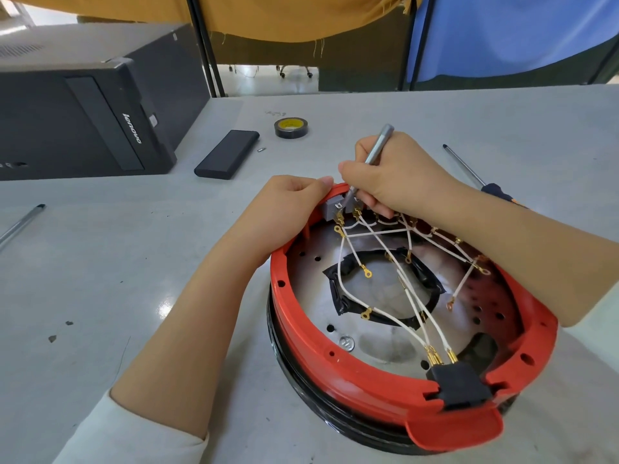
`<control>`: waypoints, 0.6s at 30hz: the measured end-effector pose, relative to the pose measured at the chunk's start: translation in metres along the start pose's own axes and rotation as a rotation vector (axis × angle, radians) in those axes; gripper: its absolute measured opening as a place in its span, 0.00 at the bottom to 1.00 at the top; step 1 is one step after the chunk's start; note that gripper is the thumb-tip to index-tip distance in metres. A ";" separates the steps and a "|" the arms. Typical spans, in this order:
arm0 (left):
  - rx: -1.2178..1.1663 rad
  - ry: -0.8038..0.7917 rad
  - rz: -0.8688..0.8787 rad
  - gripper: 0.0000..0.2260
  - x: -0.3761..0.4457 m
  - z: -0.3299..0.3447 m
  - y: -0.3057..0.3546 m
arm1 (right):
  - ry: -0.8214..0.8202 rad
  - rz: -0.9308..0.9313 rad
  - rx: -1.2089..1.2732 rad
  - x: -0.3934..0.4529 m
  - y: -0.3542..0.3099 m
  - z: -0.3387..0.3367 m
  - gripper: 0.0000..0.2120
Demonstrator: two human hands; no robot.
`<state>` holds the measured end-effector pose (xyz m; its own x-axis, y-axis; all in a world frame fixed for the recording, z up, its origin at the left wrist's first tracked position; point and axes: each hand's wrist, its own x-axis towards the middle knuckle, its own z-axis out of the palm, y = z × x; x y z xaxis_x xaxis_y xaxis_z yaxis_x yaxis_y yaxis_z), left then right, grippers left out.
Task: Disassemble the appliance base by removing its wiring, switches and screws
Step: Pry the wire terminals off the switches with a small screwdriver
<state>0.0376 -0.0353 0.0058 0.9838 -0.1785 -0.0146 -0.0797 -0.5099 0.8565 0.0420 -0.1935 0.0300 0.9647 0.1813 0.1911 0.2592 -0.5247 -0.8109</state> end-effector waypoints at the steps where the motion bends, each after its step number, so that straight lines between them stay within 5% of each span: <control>1: 0.001 0.002 0.001 0.23 0.000 0.000 0.000 | -0.006 0.005 -0.006 0.001 0.000 0.000 0.14; 14: 0.012 -0.021 0.008 0.23 0.001 -0.002 0.001 | 0.193 -0.057 0.036 -0.002 0.003 -0.009 0.14; 18: -0.025 -0.075 0.010 0.23 0.002 -0.002 -0.001 | 0.091 0.000 0.057 -0.005 -0.003 -0.023 0.14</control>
<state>0.0397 -0.0330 0.0057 0.9682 -0.2463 -0.0439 -0.0844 -0.4869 0.8693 0.0374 -0.2121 0.0446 0.9657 0.1035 0.2381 0.2582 -0.4765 -0.8404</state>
